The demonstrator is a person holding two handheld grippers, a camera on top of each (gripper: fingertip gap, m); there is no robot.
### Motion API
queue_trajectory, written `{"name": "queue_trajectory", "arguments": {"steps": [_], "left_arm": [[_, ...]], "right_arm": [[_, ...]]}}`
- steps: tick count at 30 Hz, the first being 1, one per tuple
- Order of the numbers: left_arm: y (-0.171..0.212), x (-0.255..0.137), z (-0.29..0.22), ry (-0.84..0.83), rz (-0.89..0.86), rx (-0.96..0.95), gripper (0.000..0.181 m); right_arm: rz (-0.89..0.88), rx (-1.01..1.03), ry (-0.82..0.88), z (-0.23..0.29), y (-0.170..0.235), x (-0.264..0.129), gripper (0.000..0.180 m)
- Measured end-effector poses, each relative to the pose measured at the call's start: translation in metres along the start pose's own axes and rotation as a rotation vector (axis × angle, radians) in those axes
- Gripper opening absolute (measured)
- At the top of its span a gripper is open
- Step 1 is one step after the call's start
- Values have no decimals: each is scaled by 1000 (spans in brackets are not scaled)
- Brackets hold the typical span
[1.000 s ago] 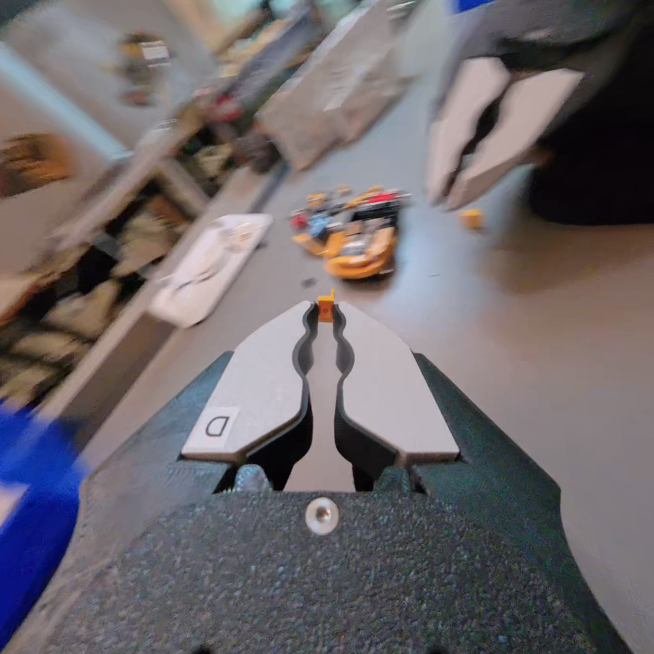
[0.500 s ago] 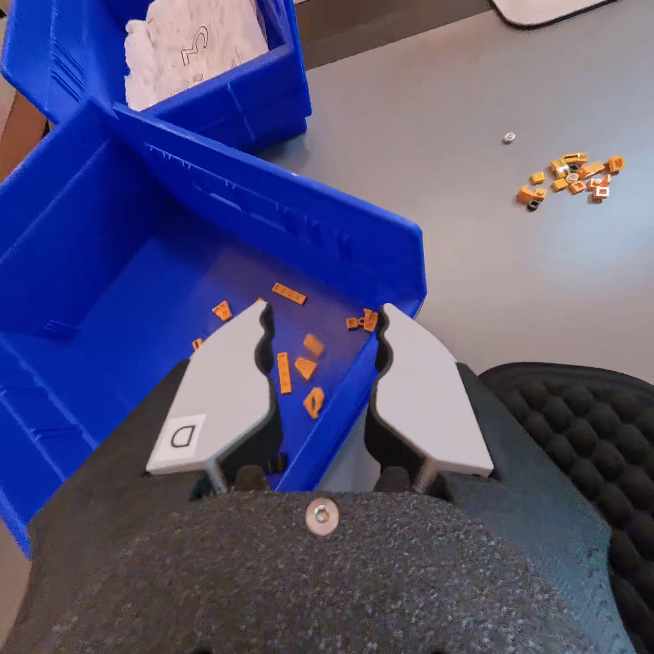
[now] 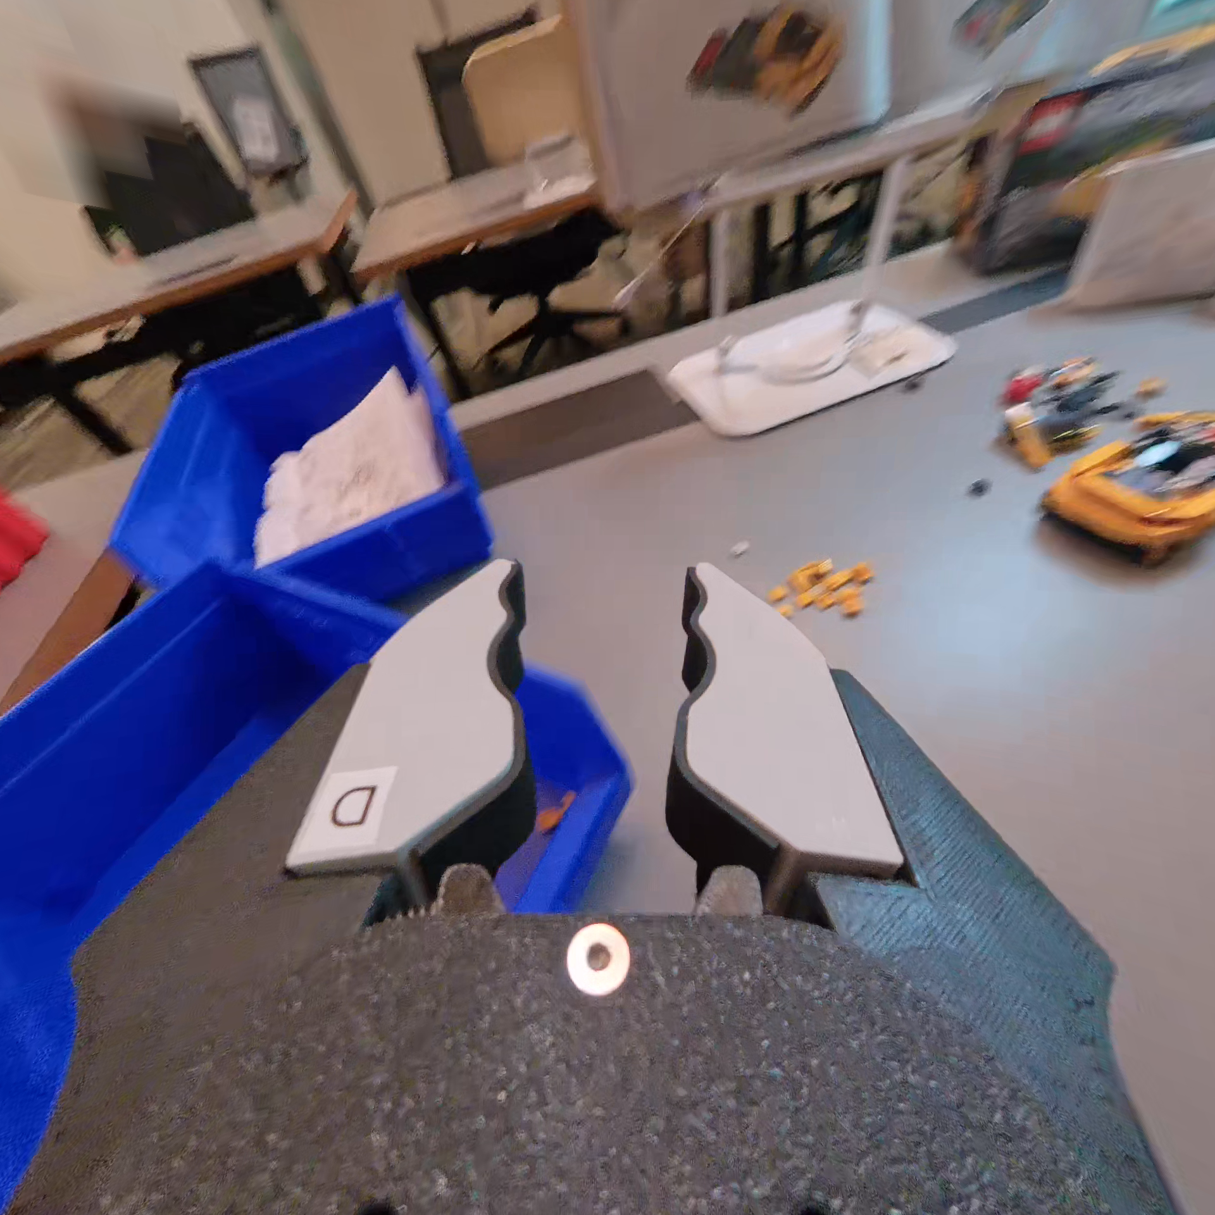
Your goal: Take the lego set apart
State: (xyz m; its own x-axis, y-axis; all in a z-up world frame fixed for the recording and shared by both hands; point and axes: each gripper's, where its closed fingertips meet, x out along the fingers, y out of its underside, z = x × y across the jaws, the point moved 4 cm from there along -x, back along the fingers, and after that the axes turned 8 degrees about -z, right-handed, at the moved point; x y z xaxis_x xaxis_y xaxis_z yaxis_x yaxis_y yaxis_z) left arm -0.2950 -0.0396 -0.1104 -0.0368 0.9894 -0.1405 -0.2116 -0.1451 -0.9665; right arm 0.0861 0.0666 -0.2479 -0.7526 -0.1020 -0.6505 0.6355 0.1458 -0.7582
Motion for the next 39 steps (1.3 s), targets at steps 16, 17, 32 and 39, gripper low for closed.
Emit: {"name": "queue_trajectory", "arguments": {"steps": [16, 17, 32, 39], "left_arm": [[-12, 77, -233, 1342, 27, -171, 40], [-5, 72, -242, 1436, 40, -227, 38], [15, 49, -278, 1730, 204, -444, 34], [16, 48, -282, 1746, 230, -494, 28]], "right_arm": [[-465, -110, 26, -7, -92, -5, 17], [-474, -113, 0, -3, -93, -4, 17], [-533, -119, -183, 25, -107, 0, 16], [-501, -178, -156, 30, -106, 5, 16]]}}
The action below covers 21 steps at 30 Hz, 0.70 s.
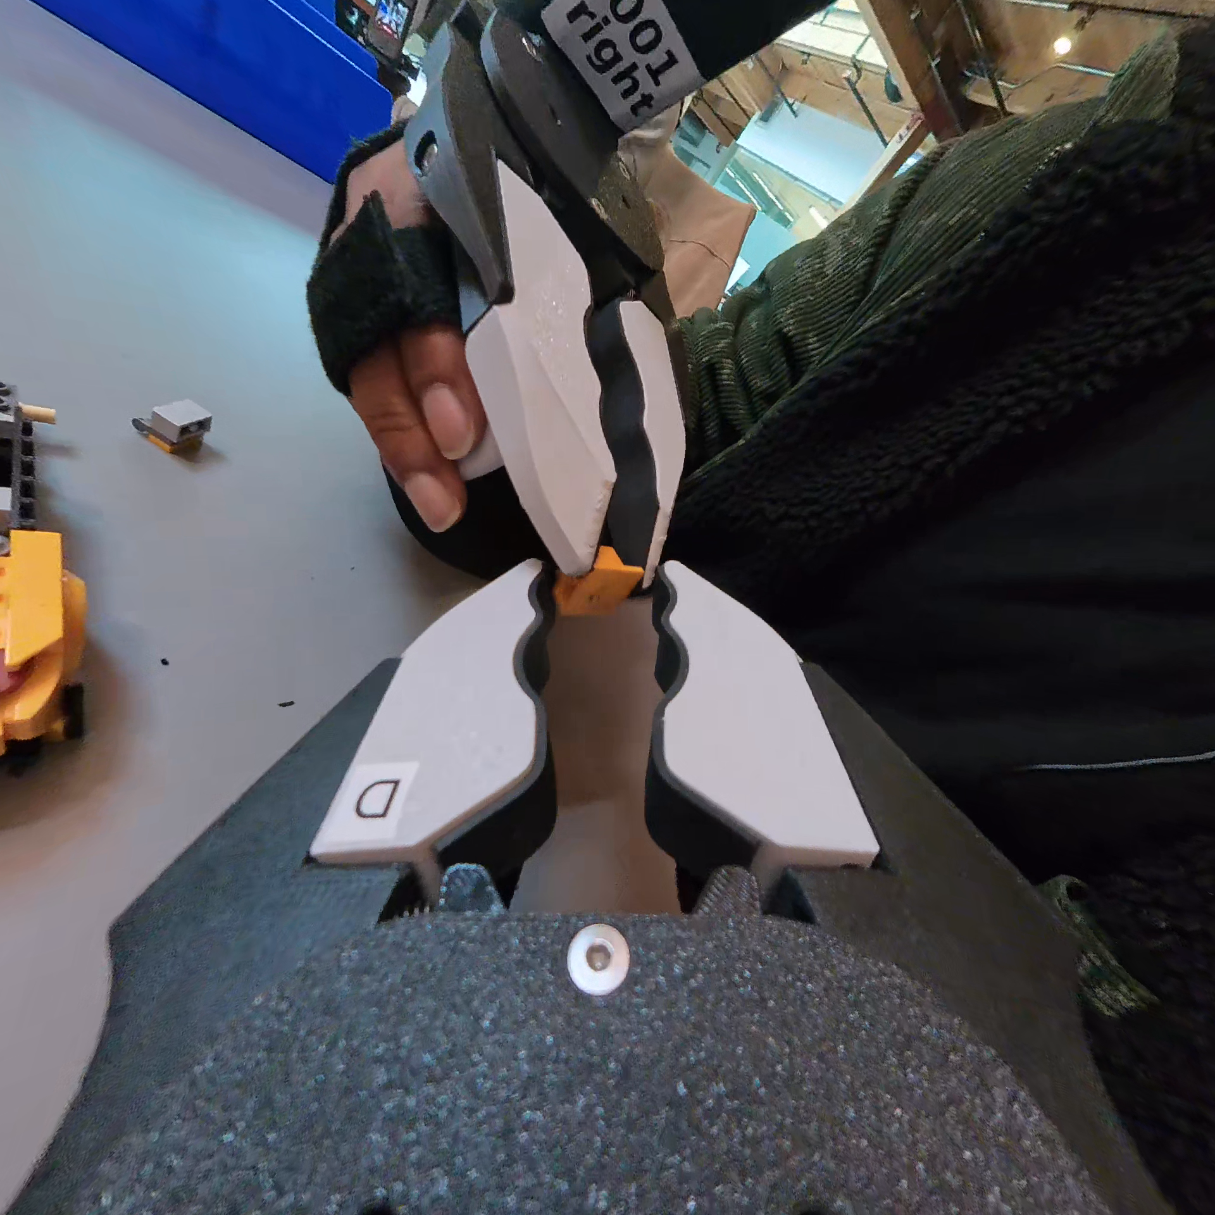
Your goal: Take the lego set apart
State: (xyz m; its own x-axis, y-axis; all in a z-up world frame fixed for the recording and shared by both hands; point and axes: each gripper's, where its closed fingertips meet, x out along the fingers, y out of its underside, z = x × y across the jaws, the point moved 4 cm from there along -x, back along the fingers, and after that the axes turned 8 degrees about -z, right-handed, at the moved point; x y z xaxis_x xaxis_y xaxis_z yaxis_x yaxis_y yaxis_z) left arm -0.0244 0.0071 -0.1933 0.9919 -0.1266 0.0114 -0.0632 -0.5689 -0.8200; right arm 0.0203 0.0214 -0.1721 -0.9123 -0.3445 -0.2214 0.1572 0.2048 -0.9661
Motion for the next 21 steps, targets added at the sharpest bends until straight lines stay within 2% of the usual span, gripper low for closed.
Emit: {"name": "queue_trajectory", "arguments": {"steps": [8, 11, 14, 19, 21], "left_arm": [[-4, -5, 5, -63, -43, -9, 27], [-7, -10, 13, -120, -69, -10, 19], [-18, -15, 12, -107, -159, -11, 19], [-24, -21, 19, -204, -199, 23, 19], [-22, -21, 24, -307, -159, 107, 19]], "right_arm": [[-22, -32, 107, -5, 0, -3, 17], [-72, -9, 165, -13, 0, -10, 17], [-85, -3, 218, -21, -2, -22, 18], [-119, 35, 230, -22, -5, -26, 18], [-125, 94, 241, -25, -4, -23, 17]]}}
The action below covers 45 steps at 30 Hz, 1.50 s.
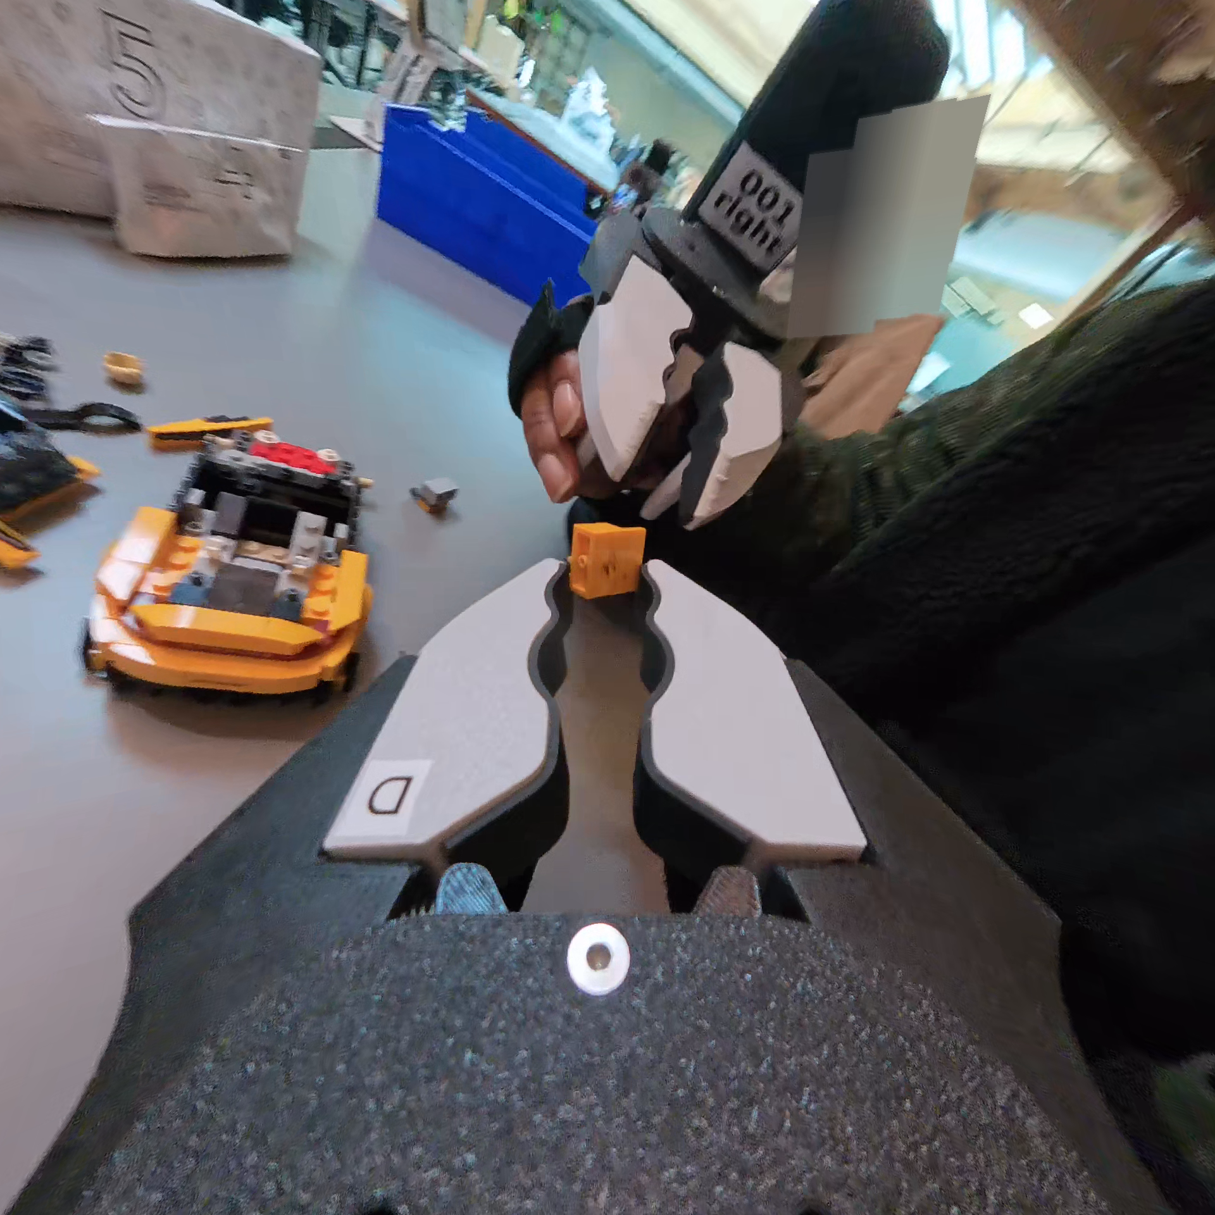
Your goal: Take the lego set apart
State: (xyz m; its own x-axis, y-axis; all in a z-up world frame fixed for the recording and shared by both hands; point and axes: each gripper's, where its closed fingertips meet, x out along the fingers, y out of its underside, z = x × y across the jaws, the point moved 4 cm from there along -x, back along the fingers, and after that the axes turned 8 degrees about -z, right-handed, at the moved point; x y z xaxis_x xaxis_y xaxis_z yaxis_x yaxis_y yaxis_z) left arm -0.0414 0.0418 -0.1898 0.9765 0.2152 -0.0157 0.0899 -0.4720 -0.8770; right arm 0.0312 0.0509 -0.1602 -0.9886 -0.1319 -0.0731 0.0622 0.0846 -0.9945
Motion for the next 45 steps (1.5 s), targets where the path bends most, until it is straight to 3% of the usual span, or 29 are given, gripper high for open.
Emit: {"name": "queue_trajectory", "arguments": {"steps": [8, 18, 24, 30, 45], "left_arm": [[-1, 5, 6, -380, 81, 449, 19], [-2, 6, 7, -585, 170, 743, 19], [-9, -1, -1, -368, 47, 531, 26], [-7, -6, -12, -210, 33, 446, 19], [-8, -10, -14, -72, -22, 135, 8]], "right_arm": [[27, 294, 55, -11, 11, 10, 7], [66, 296, 76, -12, 18, 13, 1], [44, 260, 32, -10, 14, 8, 1], [82, 201, -38, 0, 17, 10, 0], [101, 223, -86, 6, 20, 13, 6]]}}
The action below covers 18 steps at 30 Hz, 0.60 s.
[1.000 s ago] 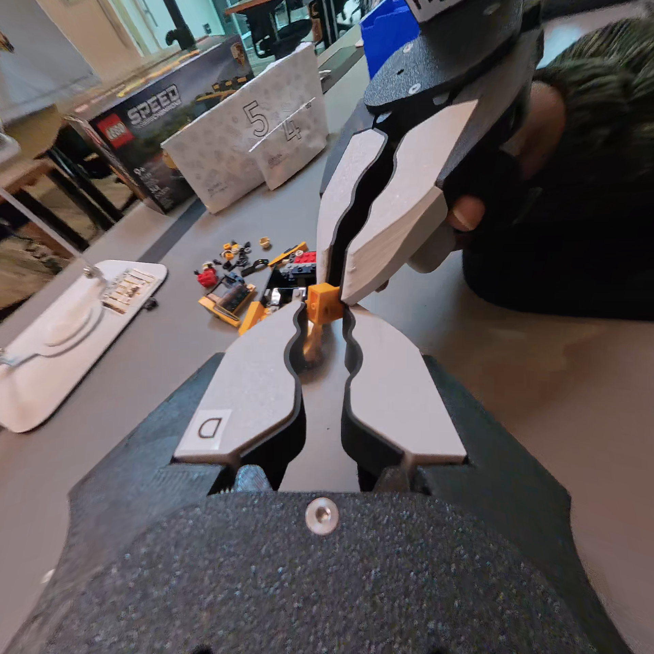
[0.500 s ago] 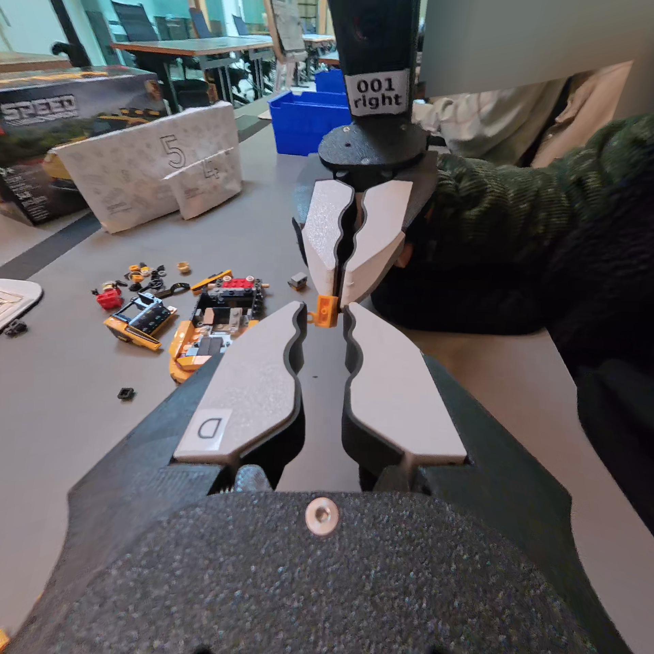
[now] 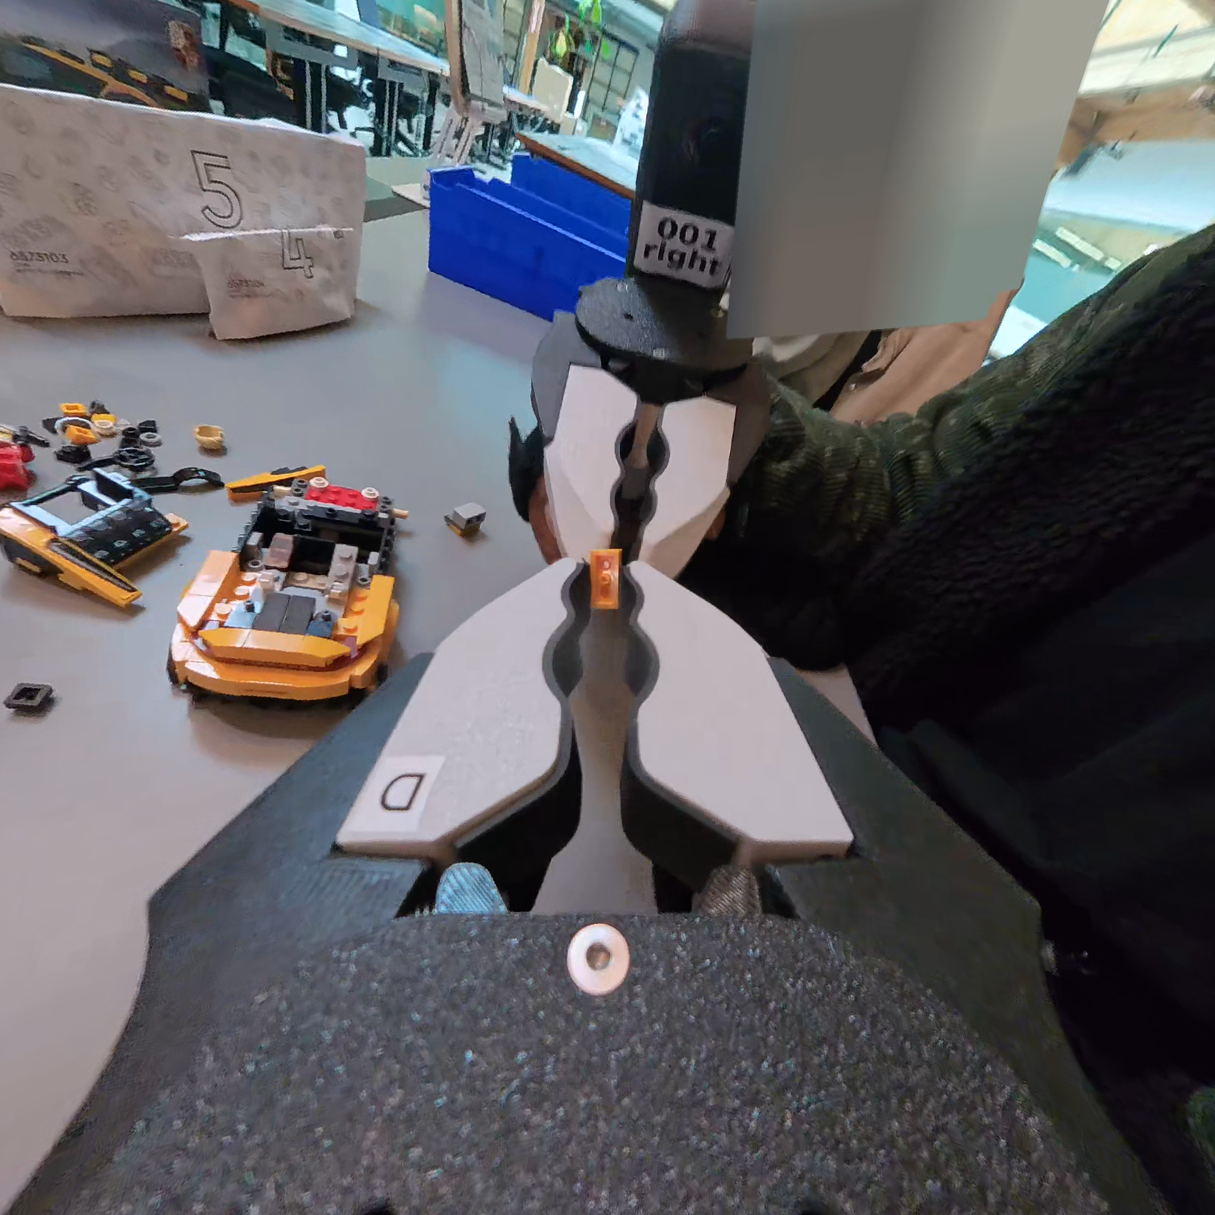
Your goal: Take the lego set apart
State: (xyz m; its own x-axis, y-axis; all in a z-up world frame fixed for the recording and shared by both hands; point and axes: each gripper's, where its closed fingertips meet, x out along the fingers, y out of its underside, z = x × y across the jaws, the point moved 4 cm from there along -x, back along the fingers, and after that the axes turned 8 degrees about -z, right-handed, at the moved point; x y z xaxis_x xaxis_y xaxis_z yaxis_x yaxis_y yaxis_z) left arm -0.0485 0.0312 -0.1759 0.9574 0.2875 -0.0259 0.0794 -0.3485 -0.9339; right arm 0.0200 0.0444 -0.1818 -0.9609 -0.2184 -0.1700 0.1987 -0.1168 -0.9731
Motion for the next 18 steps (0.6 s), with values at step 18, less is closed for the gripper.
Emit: {"name": "queue_trajectory", "arguments": {"steps": [18], "left_arm": [[-9, -6, -3, 125, -103, -185, 7]], "right_arm": [[-73, 5, -22, 1, -9, -2, 0]]}}
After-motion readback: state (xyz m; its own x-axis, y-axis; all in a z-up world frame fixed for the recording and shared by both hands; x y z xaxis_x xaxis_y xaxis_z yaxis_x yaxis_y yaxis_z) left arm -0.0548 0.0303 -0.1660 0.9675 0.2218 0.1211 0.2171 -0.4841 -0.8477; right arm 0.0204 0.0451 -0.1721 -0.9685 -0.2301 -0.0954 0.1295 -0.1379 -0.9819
